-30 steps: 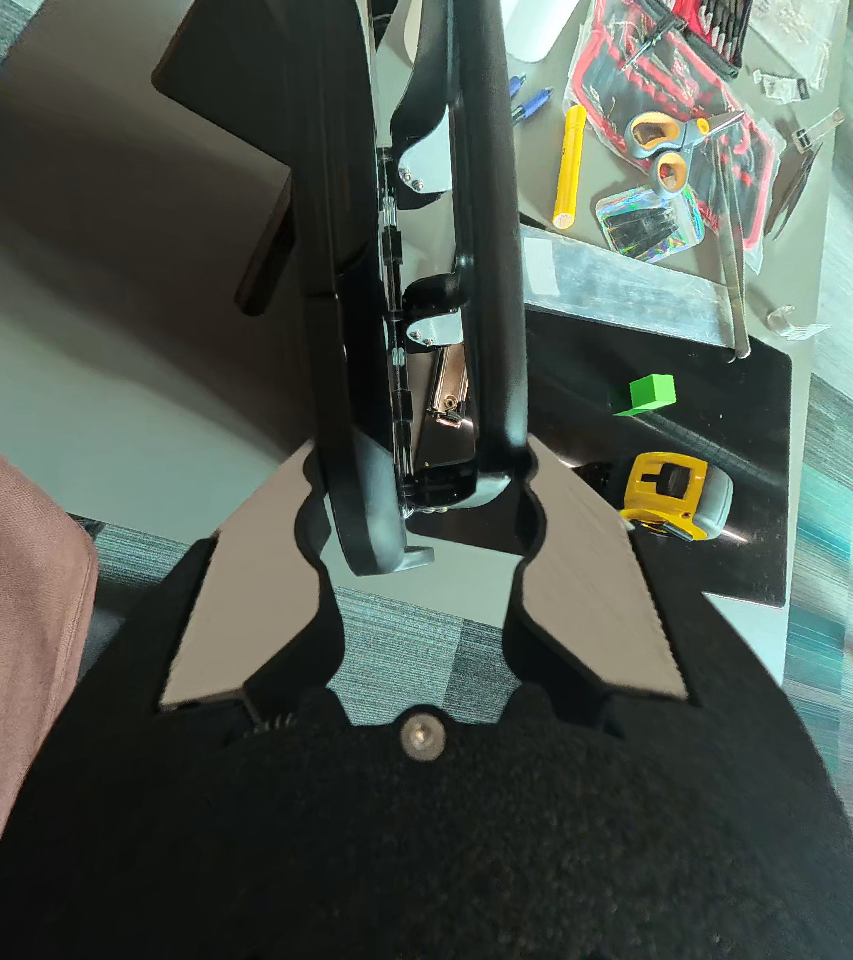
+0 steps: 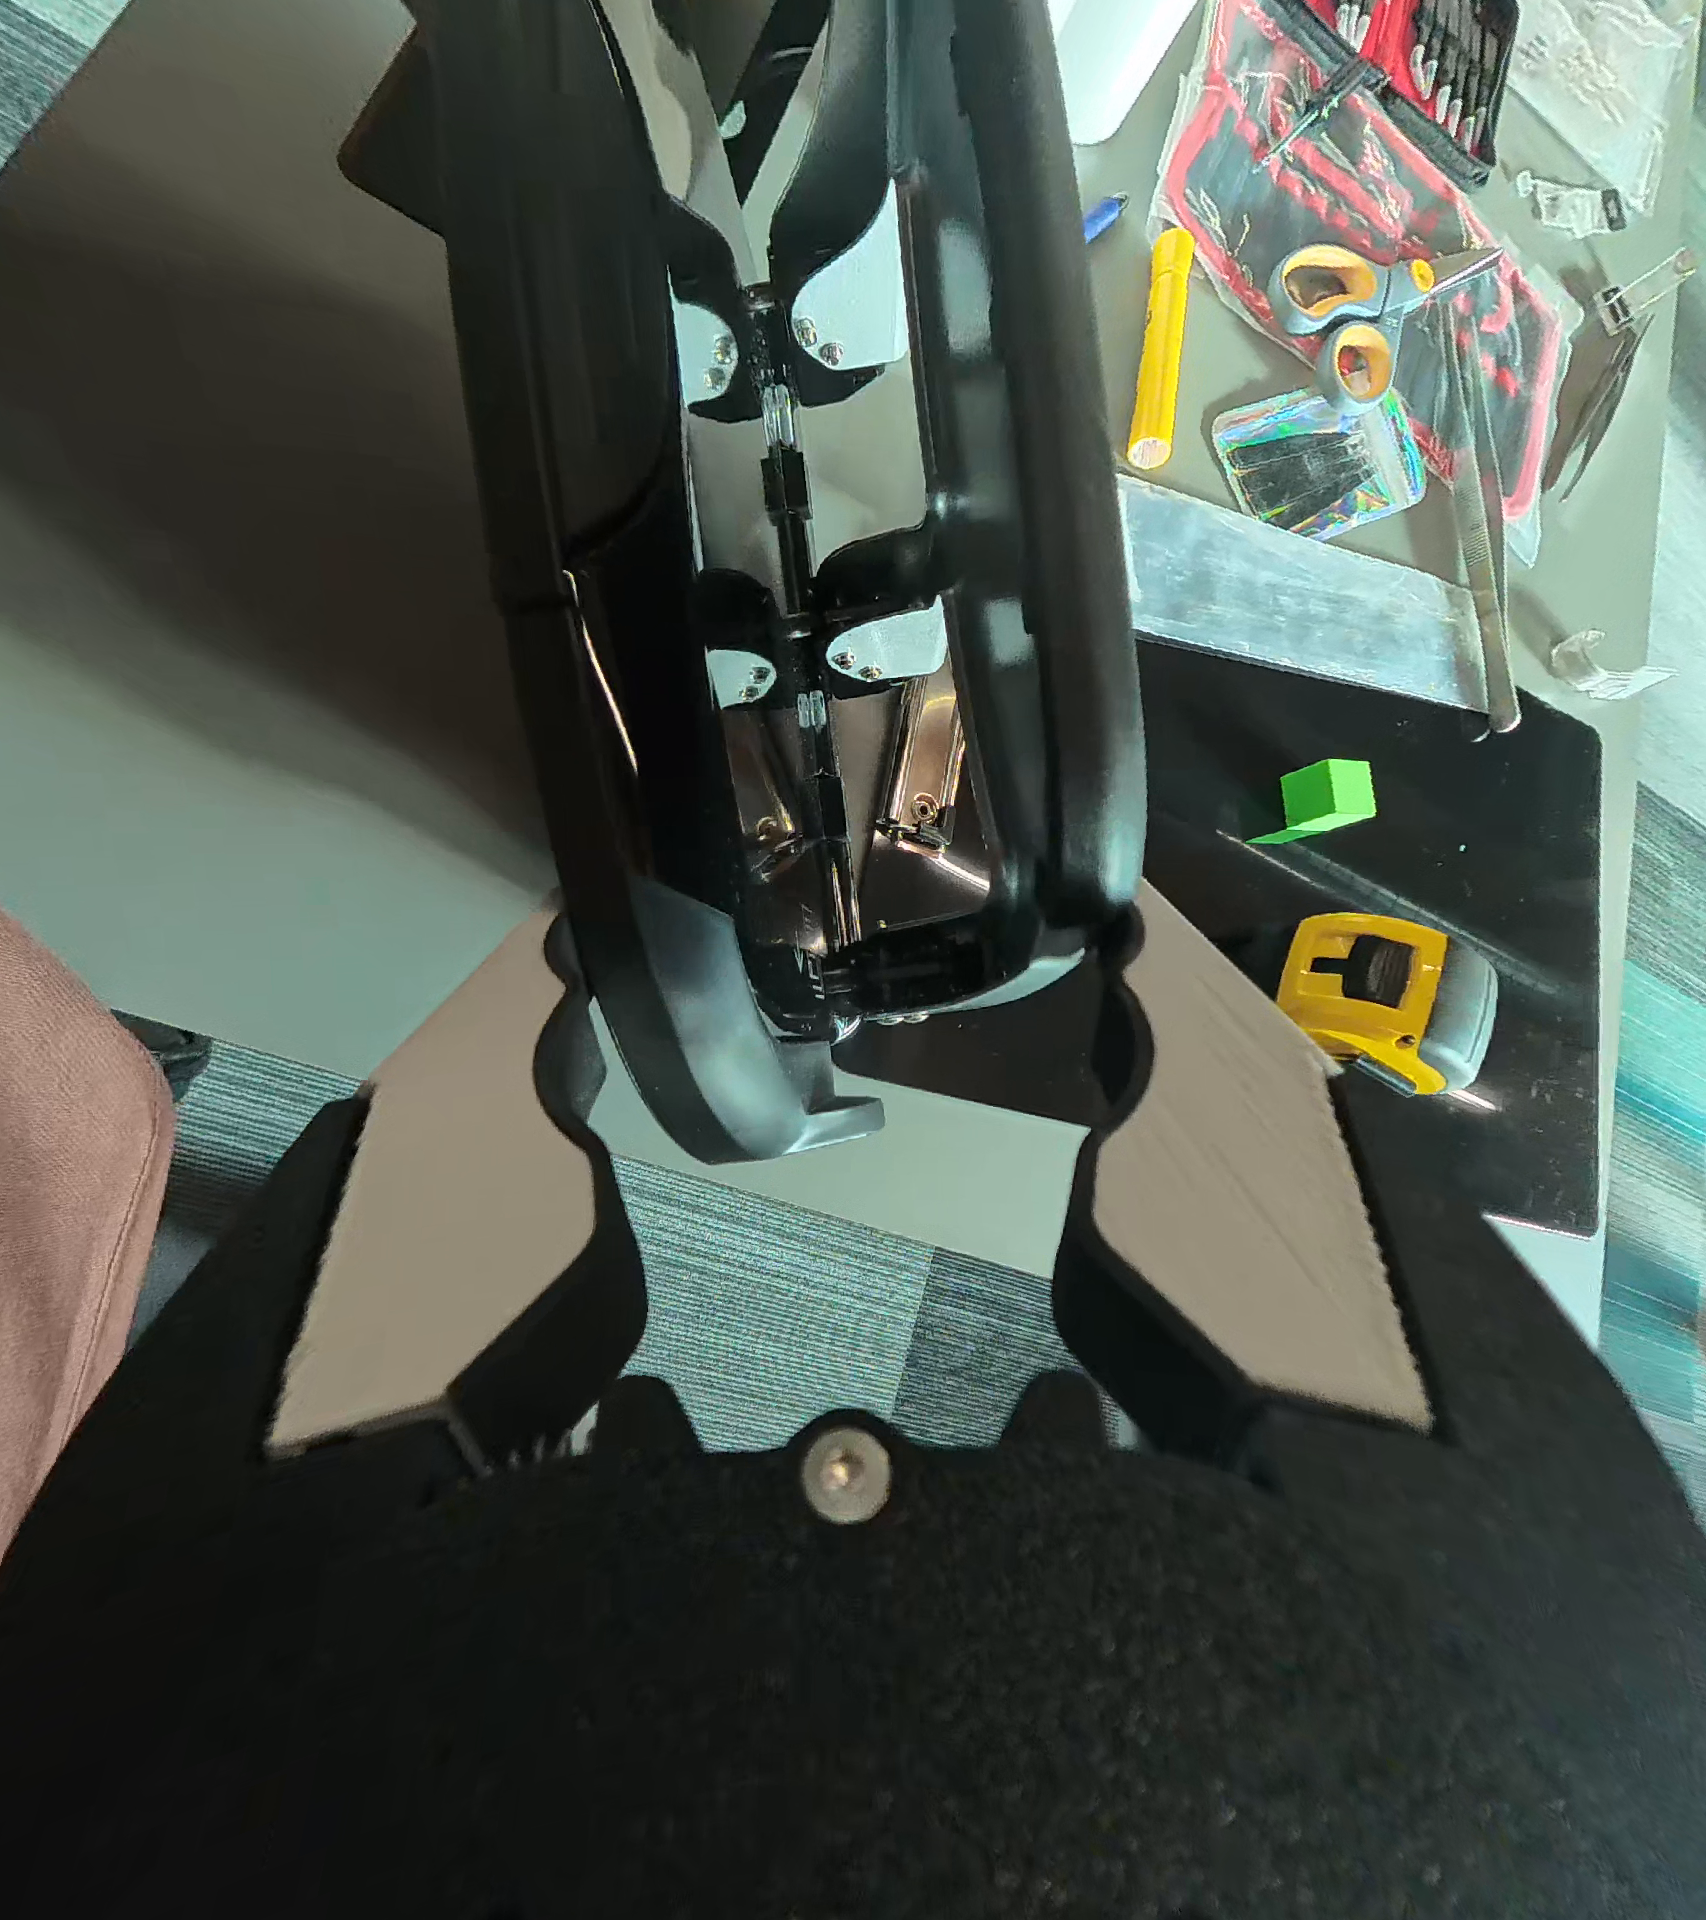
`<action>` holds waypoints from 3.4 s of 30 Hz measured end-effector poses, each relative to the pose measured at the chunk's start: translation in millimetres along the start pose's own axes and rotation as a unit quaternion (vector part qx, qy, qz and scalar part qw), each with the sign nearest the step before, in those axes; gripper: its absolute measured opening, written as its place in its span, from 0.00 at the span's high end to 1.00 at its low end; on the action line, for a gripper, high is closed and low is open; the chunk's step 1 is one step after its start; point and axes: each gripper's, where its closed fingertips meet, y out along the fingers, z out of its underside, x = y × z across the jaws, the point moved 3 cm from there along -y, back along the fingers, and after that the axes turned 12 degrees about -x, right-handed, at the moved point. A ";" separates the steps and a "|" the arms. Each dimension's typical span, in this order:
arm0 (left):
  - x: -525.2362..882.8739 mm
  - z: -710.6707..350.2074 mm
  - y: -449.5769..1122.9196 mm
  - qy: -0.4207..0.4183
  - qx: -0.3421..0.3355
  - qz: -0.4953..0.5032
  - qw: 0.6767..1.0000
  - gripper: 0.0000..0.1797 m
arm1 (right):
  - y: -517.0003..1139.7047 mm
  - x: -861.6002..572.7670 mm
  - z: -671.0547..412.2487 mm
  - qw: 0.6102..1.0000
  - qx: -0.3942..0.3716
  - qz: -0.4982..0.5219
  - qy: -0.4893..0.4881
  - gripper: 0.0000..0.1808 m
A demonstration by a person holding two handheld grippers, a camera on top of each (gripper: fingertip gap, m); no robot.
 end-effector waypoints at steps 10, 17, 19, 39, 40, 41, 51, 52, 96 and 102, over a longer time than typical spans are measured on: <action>-67.2 25.5 -30.2 -0.487 -0.035 0.100 0.867 0.66 | 0.8 14.9 3.1 1.000 0.012 -0.008 -0.009 0.46; -104.0 -11.1 6.0 -0.766 -0.132 0.166 0.606 0.68 | 4.3 33.3 8.3 0.999 0.034 -0.015 -0.026 0.44; -99.2 -19.4 16.5 -0.799 -0.169 0.137 0.561 0.79 | 4.8 39.1 9.8 0.999 0.034 -0.008 -0.039 0.43; -122.6 -10.9 14.3 -0.785 -0.141 0.016 0.603 0.92 | 0.1 37.9 -27.6 0.997 -0.026 -0.019 -0.068 0.68; -120.4 -14.0 13.4 -0.774 -0.143 0.018 0.616 0.92 | 10.7 34.9 -17.4 0.994 0.013 0.001 -0.111 0.66; -118.0 -17.0 13.0 -0.765 -0.144 0.019 0.628 0.92 | 20.2 34.6 -12.2 0.989 0.033 0.007 -0.142 0.66; -98.4 -22.0 4.1 -0.799 -0.230 0.033 0.555 0.97 | 42.6 -4.3 -30.9 0.997 0.040 -0.018 -0.057 0.89; -97.9 -20.0 3.0 -0.802 -0.230 0.030 0.551 0.97 | 44.0 -3.3 -31.9 0.998 0.041 -0.019 -0.050 0.89; -137.5 68.9 -61.6 -0.619 -0.019 0.066 0.782 0.65 | 25.4 96.4 46.6 0.993 0.058 0.063 -0.081 0.54; -131.7 77.1 -64.3 -0.543 -0.007 0.106 0.833 0.61 | -42.8 84.0 87.7 0.964 0.137 -0.001 0.227 0.81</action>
